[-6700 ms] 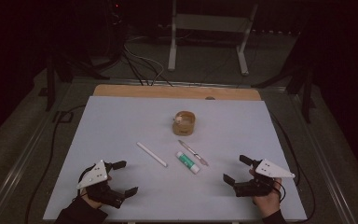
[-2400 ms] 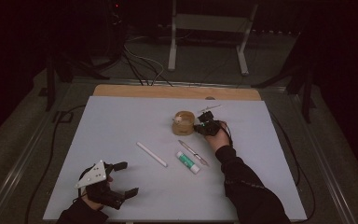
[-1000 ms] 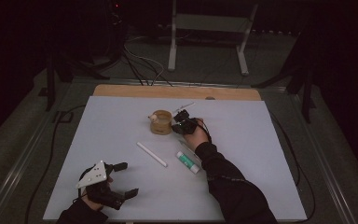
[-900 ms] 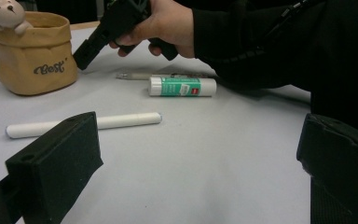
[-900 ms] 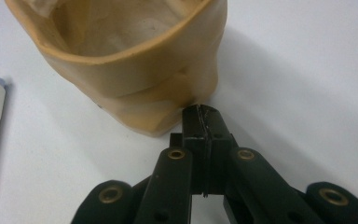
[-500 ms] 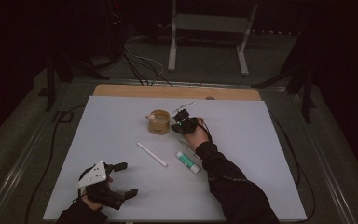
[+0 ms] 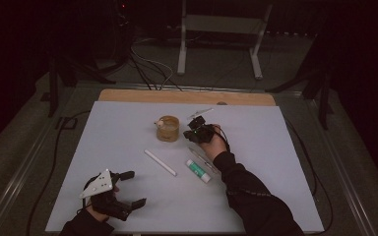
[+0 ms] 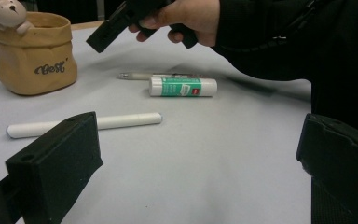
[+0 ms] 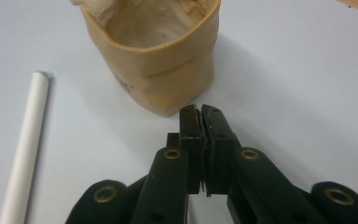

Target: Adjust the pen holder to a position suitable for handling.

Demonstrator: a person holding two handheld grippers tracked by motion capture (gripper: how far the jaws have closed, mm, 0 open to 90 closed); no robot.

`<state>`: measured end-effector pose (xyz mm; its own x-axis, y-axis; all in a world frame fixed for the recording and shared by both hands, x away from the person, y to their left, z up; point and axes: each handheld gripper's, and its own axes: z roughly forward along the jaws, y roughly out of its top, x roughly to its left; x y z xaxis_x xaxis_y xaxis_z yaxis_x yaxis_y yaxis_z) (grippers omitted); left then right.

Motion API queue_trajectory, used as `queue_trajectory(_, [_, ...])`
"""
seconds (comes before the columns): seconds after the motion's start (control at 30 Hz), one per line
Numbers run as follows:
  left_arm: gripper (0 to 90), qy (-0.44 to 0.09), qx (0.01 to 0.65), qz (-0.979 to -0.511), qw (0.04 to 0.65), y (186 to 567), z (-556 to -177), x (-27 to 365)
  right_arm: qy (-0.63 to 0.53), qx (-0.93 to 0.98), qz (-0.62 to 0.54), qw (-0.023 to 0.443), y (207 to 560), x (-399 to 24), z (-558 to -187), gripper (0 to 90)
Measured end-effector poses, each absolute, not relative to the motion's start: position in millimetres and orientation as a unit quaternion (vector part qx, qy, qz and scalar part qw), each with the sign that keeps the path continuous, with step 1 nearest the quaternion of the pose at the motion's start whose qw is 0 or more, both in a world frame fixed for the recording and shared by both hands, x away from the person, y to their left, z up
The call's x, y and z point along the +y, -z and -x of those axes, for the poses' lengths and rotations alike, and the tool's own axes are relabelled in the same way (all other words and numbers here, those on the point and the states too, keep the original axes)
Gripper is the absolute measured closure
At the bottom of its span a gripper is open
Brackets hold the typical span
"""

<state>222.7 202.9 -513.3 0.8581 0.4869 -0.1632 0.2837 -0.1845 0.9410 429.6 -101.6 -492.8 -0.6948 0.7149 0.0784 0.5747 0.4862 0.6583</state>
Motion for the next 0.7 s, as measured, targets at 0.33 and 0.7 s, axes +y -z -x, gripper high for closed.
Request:
queue_trajectory(0.33, [0.2, -0.086, 0.252, -0.764, 0.588, 513, -223, 203, -0.377, 0.847, -0.362, 0.098, 465, -122, -416, 69.0])
queue_trajectory(0.7, [0.2, -0.085, 0.253, -0.765, 0.587, 514, -224, 203, -0.402, 0.832, -0.369, 0.095, 444, -153, -406, 34.0])
